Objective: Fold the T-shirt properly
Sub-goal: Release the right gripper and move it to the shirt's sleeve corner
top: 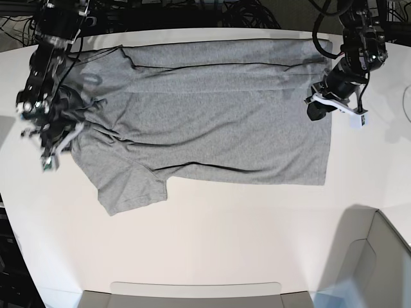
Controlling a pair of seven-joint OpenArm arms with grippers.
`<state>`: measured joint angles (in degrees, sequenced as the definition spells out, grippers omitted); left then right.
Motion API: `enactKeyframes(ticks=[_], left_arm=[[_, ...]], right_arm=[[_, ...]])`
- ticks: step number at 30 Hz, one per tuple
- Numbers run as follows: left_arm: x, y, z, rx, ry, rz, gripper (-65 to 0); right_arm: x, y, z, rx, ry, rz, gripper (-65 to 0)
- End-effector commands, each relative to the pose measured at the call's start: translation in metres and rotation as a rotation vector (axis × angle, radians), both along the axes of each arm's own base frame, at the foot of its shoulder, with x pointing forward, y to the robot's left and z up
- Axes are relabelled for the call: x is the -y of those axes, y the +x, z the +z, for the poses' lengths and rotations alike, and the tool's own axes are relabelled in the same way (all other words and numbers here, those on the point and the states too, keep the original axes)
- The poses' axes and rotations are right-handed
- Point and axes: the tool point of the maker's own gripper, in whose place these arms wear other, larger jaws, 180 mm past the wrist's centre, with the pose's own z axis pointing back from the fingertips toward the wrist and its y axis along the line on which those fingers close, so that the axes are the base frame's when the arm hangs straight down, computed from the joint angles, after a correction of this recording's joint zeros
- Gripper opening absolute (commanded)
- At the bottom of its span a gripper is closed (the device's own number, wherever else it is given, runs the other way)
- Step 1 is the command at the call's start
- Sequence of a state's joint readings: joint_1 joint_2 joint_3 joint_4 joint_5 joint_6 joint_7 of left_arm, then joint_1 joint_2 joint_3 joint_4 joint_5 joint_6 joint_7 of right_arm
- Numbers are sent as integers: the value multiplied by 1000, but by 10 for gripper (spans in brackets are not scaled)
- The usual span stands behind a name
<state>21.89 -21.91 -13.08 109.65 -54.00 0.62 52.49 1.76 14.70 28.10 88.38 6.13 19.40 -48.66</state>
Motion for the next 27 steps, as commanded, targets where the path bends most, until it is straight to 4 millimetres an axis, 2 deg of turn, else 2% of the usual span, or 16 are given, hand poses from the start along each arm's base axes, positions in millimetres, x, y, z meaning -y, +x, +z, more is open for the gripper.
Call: enactKeyframes(ticks=[1, 3, 5, 7, 11, 14, 16, 21, 25, 27], left_arm=[[-2, 5, 9, 34, 7, -5, -650], [-2, 5, 9, 34, 7, -5, -650], [-2, 5, 9, 34, 7, -5, -650], [-1, 4, 8, 31, 4, -4, -650], [4, 3, 6, 29, -17, 4, -650], [8, 2, 5, 26, -27, 1, -650], [8, 1, 4, 24, -28, -1, -650], [8, 1, 4, 24, -27, 1, -650], [12, 1, 3, 25, -46, 11, -650], [13, 0, 2, 25, -51, 18, -650]], right_arm=[[8, 21, 30, 89, -20, -1, -559], [8, 43, 47, 136, -13, 0, -473], [6, 64, 54, 138, -13, 43, -428], [6, 85, 52, 101, -8, 96, -422], [16, 126, 46, 94, 110, 81, -421], [29, 146, 39, 154, 187, 38, -421], [28, 156, 32, 152, 197, 38, -421], [17, 157, -3, 119, 249, 37, -421], [11, 155, -12, 140, 284, 33, -421], [-3, 154, -13, 138, 315, 73, -421]])
